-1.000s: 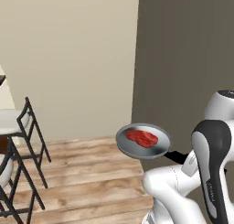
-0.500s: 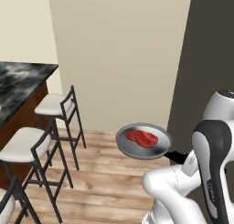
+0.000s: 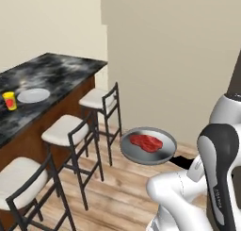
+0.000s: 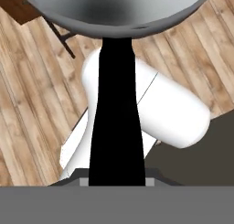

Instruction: Pick up the pan with the steak in it and place it on the dining table. Then place the steak on the plate.

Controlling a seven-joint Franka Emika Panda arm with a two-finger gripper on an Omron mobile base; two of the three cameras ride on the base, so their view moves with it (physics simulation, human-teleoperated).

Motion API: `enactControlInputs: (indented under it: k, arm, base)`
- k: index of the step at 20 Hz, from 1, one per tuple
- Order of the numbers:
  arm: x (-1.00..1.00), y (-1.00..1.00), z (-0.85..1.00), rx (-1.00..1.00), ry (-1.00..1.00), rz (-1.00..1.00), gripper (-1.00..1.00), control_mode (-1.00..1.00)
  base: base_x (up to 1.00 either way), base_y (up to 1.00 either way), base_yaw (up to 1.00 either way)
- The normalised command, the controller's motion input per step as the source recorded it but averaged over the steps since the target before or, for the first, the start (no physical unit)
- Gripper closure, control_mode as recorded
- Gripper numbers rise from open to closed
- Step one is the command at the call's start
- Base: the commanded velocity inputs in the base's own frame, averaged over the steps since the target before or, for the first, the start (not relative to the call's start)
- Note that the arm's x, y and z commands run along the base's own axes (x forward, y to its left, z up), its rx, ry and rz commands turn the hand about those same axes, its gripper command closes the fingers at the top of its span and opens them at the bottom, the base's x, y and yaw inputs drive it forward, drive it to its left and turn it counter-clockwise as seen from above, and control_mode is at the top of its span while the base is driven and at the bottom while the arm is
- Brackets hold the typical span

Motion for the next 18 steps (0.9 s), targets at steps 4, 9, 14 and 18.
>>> enactControlInputs:
  k: [4,9,14,18]
  arm:
    - [0.0,0.0,0.0,0.0,0.0,0.0,1.0,1.0]
    - [0.0,0.0,0.0,0.0,0.0,0.0,1.0,1.0]
    - [0.0,0.0,0.0,0.0,0.0,0.0,1.0,1.0]
    - [0.0,0.0,0.0,0.0,0.0,0.0,1.0,1.0]
  base:
    - [0.0,0.0,0.46]
    - [0.0,0.0,0.46]
    - [-0.01,0.03,0.44]
    - [-0.01,0.06,0.43]
